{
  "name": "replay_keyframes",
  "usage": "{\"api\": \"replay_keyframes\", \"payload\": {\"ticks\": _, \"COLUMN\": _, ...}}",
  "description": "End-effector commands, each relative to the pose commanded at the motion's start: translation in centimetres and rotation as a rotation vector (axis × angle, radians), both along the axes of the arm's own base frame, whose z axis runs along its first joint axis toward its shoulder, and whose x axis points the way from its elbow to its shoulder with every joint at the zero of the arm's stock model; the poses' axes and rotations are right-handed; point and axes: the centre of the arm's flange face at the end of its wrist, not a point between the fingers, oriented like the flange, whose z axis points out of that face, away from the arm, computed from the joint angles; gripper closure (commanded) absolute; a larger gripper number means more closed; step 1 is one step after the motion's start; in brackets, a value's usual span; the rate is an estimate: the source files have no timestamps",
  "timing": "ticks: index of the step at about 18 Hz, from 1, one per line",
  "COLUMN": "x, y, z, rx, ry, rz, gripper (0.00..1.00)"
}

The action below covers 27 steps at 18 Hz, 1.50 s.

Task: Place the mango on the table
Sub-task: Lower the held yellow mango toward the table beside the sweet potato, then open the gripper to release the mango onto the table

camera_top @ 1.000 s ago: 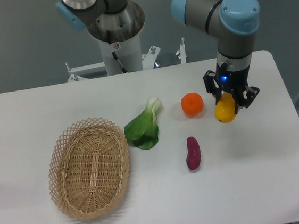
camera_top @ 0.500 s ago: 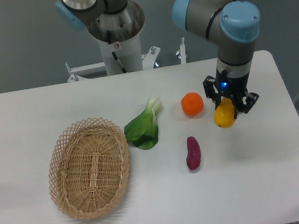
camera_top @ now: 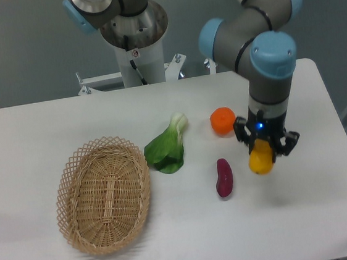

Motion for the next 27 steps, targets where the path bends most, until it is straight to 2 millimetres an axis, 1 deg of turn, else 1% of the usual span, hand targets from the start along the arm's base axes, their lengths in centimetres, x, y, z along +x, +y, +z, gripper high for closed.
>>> {"api": "replay_keyframes", "payload": {"ticks": 1, "x": -0.8, "y": 1.0, "z": -1.5, "rx": -0.005, "ry": -0.012, "rz": 0.003, "gripper": 0.55}}
{"api": "replay_keyframes", "payload": {"ticks": 4, "x": -1.9, "y": 2.5, "z": -3.7, "rx": 0.003, "ry": -0.004, "rz": 0.001, "gripper": 0.55}}
{"api": "replay_keyframes", "payload": {"ticks": 5, "x": -2.1, "y": 2.7, "z": -4.0, "rx": 0.009, "ry": 0.005, "rz": 0.001, "gripper": 0.55}}
{"api": "replay_keyframes", "payload": {"ticks": 8, "x": -3.2, "y": 3.6, "z": -5.9, "rx": 0.014, "ry": 0.017, "rz": -0.003, "gripper": 0.55}}
{"api": "replay_keyframes", "payload": {"ticks": 9, "x": -2.9, "y": 4.1, "z": -6.0, "rx": 0.016, "ry": 0.019, "rz": -0.011, "gripper": 0.55}}
{"api": "replay_keyframes", "payload": {"ticks": 11, "x": -2.9, "y": 4.3, "z": -6.8, "rx": 0.018, "ry": 0.019, "rz": -0.008, "gripper": 0.55}}
{"api": "replay_keyframes", "payload": {"ticks": 14, "x": -2.6, "y": 4.2, "z": -7.8, "rx": 0.012, "ry": 0.006, "rz": -0.001, "gripper": 0.55}}
{"api": "replay_keyframes", "payload": {"ticks": 18, "x": -2.5, "y": 4.3, "z": -8.3, "rx": 0.008, "ry": -0.001, "rz": -0.002, "gripper": 0.54}}
{"api": "replay_keyframes", "payload": {"ticks": 19, "x": -2.5, "y": 4.3, "z": -8.4, "rx": 0.007, "ry": 0.0, "rz": -0.004, "gripper": 0.52}}
{"api": "replay_keyframes", "payload": {"ticks": 20, "x": -2.5, "y": 4.3, "z": -8.5, "rx": 0.007, "ry": -0.002, "rz": -0.004, "gripper": 0.47}}
{"api": "replay_keyframes", "payload": {"ticks": 23, "x": -2.4, "y": 4.5, "z": -8.3, "rx": 0.008, "ry": 0.003, "rz": -0.013, "gripper": 0.08}}
{"api": "replay_keyframes", "payload": {"ticks": 24, "x": -2.5, "y": 4.6, "z": -8.2, "rx": 0.009, "ry": 0.005, "rz": -0.013, "gripper": 0.0}}
{"api": "replay_keyframes", "payload": {"ticks": 25, "x": -2.3, "y": 4.6, "z": -8.3, "rx": 0.007, "ry": 0.004, "rz": -0.012, "gripper": 0.0}}
{"api": "replay_keyframes", "payload": {"ticks": 27, "x": -2.4, "y": 4.6, "z": -7.7, "rx": 0.011, "ry": 0.012, "rz": -0.012, "gripper": 0.0}}
